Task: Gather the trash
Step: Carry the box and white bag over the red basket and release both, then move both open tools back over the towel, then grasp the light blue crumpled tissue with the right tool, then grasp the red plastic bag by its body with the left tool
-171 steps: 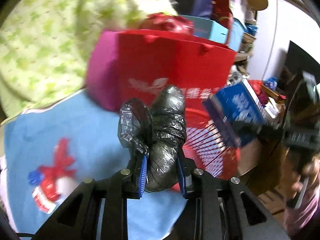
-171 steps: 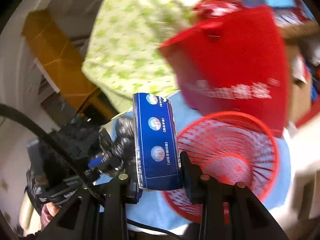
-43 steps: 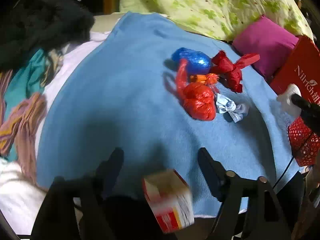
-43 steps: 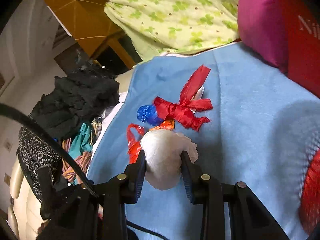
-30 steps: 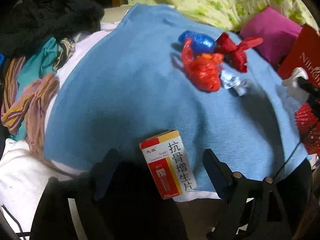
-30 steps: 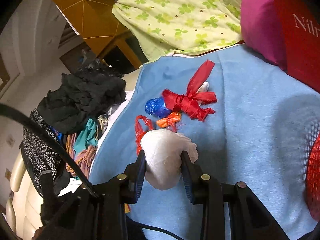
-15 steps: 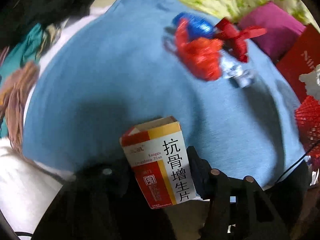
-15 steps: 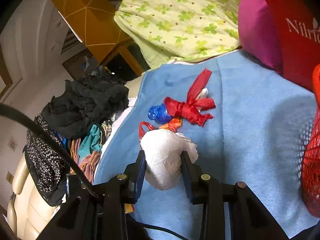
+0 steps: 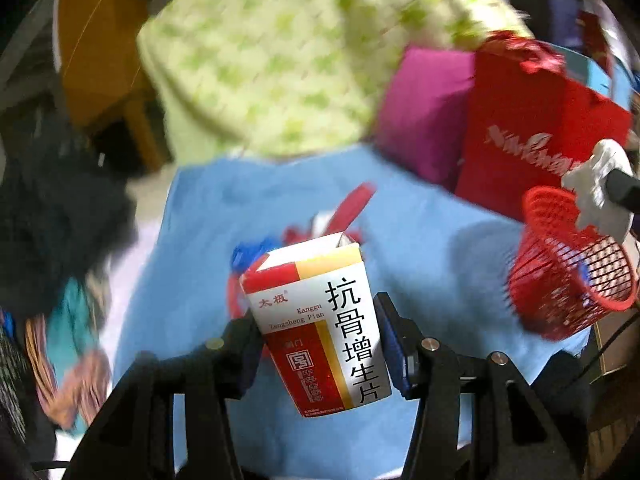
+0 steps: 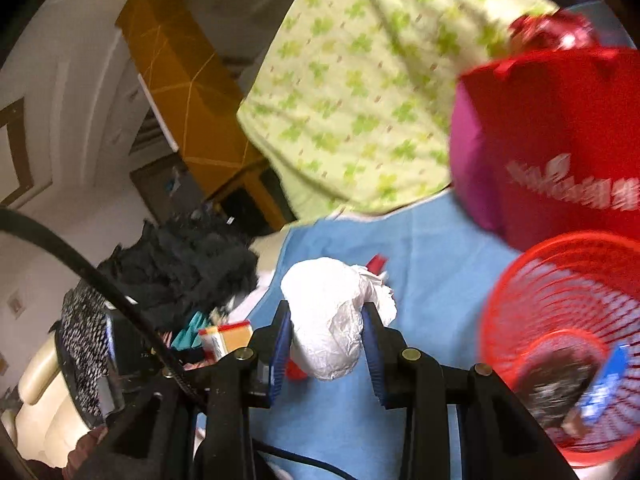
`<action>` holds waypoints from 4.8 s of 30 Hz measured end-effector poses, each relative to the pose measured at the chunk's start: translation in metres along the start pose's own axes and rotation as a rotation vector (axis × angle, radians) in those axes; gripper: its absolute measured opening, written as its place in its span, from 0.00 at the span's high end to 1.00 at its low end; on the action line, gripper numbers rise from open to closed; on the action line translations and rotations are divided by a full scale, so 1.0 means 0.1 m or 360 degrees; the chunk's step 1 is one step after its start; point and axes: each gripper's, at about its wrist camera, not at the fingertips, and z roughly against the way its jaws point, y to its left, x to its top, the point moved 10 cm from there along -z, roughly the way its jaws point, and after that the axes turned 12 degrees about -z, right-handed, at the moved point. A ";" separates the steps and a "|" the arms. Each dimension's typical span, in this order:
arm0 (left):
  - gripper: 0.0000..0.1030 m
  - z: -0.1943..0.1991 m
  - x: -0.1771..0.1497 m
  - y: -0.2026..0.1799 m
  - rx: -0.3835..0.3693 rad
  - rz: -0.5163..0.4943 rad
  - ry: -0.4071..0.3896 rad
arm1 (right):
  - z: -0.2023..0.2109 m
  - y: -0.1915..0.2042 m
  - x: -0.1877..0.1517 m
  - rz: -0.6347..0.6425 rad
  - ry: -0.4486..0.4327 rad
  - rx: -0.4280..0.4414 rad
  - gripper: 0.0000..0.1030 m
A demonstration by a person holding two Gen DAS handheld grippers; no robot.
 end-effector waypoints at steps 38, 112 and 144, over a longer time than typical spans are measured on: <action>0.27 0.11 1.08 -1.57 -0.0343 -0.0271 -0.0260 | 1.12 -1.30 0.43 -0.0342 -0.0342 -0.0131 0.37; 0.19 -1.67 -1.18 1.13 0.0047 0.0291 0.0500 | -2.84 -0.31 -1.72 0.0317 0.0769 -0.0215 0.78; 0.54 -1.74 -1.13 0.91 -0.0209 0.0562 0.0454 | -1.34 -0.08 -0.85 0.0302 0.0244 -0.0235 0.79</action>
